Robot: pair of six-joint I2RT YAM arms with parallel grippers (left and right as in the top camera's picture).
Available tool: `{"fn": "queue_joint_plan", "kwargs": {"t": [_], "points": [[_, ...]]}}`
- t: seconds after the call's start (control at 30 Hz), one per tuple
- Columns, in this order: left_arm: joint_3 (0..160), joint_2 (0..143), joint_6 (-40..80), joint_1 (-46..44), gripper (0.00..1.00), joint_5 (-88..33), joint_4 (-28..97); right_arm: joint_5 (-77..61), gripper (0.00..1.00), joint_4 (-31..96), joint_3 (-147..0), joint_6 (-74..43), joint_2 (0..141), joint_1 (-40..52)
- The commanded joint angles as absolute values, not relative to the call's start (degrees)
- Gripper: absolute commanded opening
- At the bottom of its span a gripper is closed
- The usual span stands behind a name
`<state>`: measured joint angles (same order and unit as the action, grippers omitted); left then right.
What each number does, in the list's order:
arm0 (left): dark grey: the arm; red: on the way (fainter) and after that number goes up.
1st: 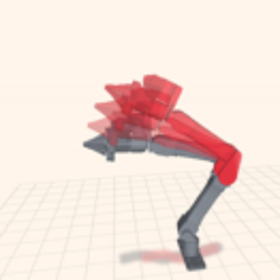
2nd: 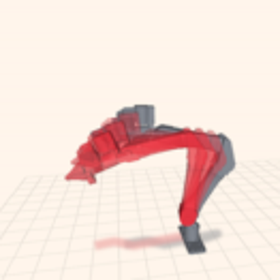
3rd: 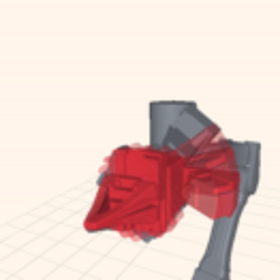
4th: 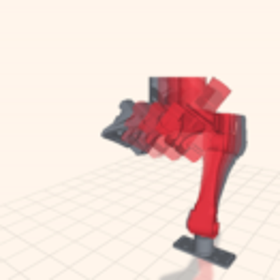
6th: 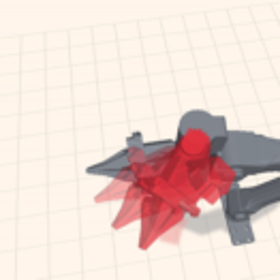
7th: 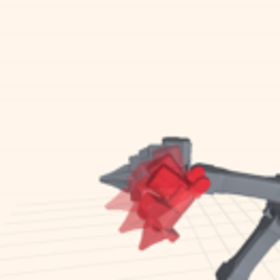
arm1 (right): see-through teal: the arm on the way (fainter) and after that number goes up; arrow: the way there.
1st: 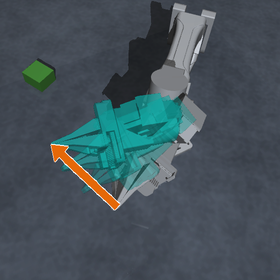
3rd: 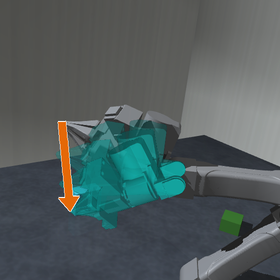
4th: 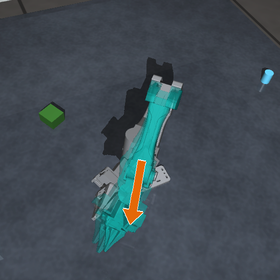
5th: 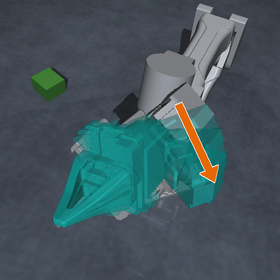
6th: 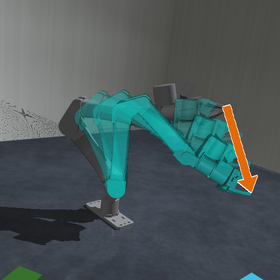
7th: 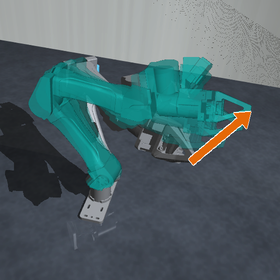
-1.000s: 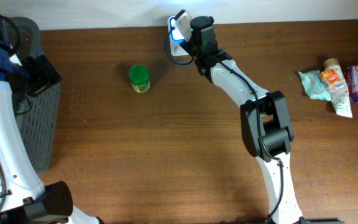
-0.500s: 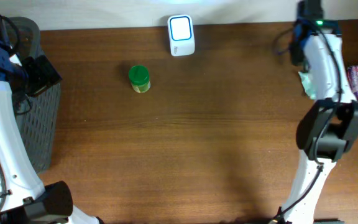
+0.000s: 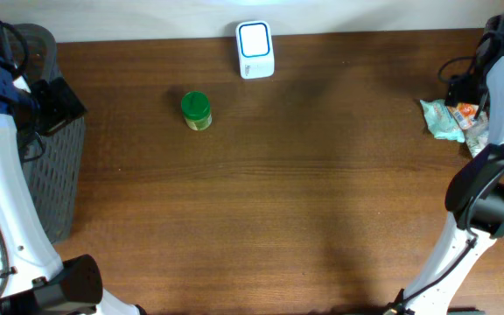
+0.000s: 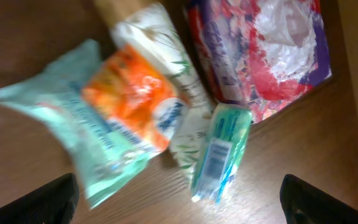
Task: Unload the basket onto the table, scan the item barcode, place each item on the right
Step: 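Carry the teal box right and drop it on the pile, then reach the right gripper left to the green-lidded jar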
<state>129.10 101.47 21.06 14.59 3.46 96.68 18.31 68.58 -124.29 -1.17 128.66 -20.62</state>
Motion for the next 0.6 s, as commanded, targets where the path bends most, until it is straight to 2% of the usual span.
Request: {"fn": "queue_joint_plan", "kwargs": {"t": [0.0, 0.1, 0.2, 0.33, 0.43, 0.57], "points": [[129.0, 100.3, 21.8, 14.8, 0.99, 3.9, 96.7, -4.3, 0.99, 68.8, -124.4, -2.2, 117.7, -17.3], [129.0, 100.3, 21.8, 14.8, 0.99, 3.9, 96.7, -26.9, 0.99, 68.9, -124.4, -2.2, 116.5, -13.4], [129.0, 100.3, 21.8, 14.8, 0.99, 3.9, 96.7, -35.2, 0.99, 69.3, -124.0, -2.2, 117.6, -7.6], [129.0, 100.3, 21.8, 14.8, 0.99, 3.9, 96.7, -35.6, 0.99, 67.6, -124.0, -2.2, 118.3, 2.7], [129.0, 100.3, 21.8, 14.8, 0.99, 3.9, 96.7, -35.1, 0.99, 60.8, -124.0, -2.2, 118.5, 11.6], [129.0, 100.3, 21.8, 14.8, 0.99, 3.9, 96.7, -25.6, 0.99, 50.4, -124.0, -2.2, 118.6, 21.6]]}}
